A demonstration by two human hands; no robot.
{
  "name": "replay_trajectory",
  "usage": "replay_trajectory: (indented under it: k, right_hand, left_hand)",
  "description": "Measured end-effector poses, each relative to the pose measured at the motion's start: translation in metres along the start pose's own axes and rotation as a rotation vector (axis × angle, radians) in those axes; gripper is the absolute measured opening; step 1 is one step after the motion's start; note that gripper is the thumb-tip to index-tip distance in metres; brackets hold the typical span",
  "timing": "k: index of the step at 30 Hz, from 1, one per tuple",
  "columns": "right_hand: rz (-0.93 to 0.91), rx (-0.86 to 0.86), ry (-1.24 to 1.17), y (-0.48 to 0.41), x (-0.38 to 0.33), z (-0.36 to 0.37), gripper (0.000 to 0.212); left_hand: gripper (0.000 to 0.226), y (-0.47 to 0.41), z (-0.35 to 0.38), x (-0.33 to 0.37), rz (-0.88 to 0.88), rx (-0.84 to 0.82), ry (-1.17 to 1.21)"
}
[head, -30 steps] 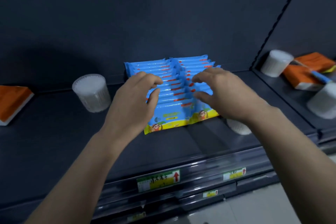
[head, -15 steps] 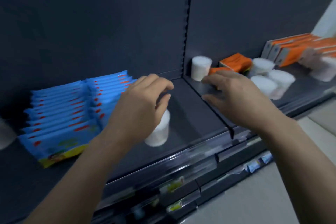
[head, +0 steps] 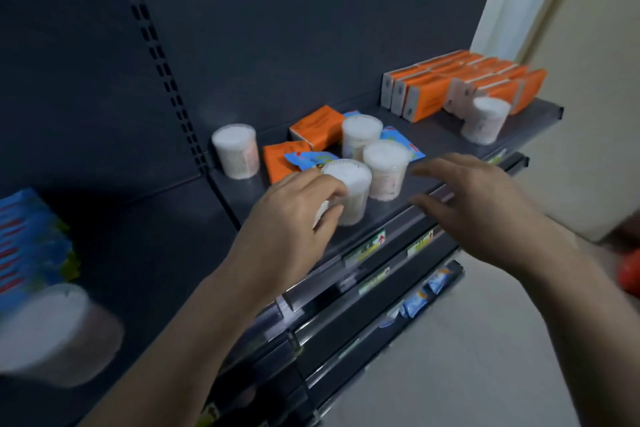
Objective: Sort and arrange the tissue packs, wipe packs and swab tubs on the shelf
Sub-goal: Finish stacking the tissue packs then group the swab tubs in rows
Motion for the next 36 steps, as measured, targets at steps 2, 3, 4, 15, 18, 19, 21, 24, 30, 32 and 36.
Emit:
replay_trajectory:
  k: [2,3,4,15,18,19,21,24,30,32,36]
  right_hand:
    - [0.020,-0.012,0.004,-0.007,0.018,0.002,0.037]
    - [0.030,-0.013,0.007,-0.012,0.026,0.003,0.037]
    - [0.037,-0.013,0.011,-0.018,0.034,0.004,0.037]
    - [-0.101,-0.044,0.004,-0.136,0.057,0.037,0.040]
    - [-0.139,-0.071,-0.019,-0.159,0.068,0.047,0.039]
    - [-0.153,-0.081,-0.024,-0.167,0.073,0.051,0.039]
    - [-0.181,-0.097,-0.045,-0.183,0.083,0.058,0.038]
    - [-0.249,-0.114,-0.085,-0.204,0.095,0.069,0.040]
    - [-0.359,-0.236,-0.113,-0.236,0.131,0.092,0.043]
    - [-0.371,-0.281,-0.111,-0.246,0.143,0.100,0.042]
    - [-0.394,-0.490,-0.095,-0.251,0.161,0.135,0.033]
  left_hand:
    - [0.020,-0.018,0.012,-0.005,-0.015,0.003,0.034]
    - [0.017,-0.028,0.019,-0.009,-0.026,0.003,0.055]
    - [0.015,-0.038,0.024,-0.014,-0.039,0.006,0.077]
    - [0.011,-0.116,0.035,-0.108,-0.263,0.049,-0.039]
    - [0.017,-0.126,0.052,-0.134,-0.410,-0.015,-0.128]
    - [0.020,-0.129,0.060,-0.142,-0.449,-0.057,-0.170]
    - [0.030,-0.134,0.079,-0.157,-0.527,-0.177,-0.279]
    - [0.051,-0.136,0.108,-0.178,-0.682,-0.444,-0.447]
    - [0.050,-0.137,0.126,-0.190,-0.888,-0.595,-0.452]
    - [0.043,-0.139,0.124,-0.185,-0.912,-0.587,-0.466]
    - [0.025,-0.142,0.113,-0.173,-0.933,-0.395,-0.446]
Point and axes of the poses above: each hand's wrist, its own y-axis away from the middle knuckle, its own z-axis out of the palm, x = y × z, the point moved 10 cm from there along -y, towards the middle knuckle, and after that the axes turned 8 degrees about -z, right-handed, at the moved point
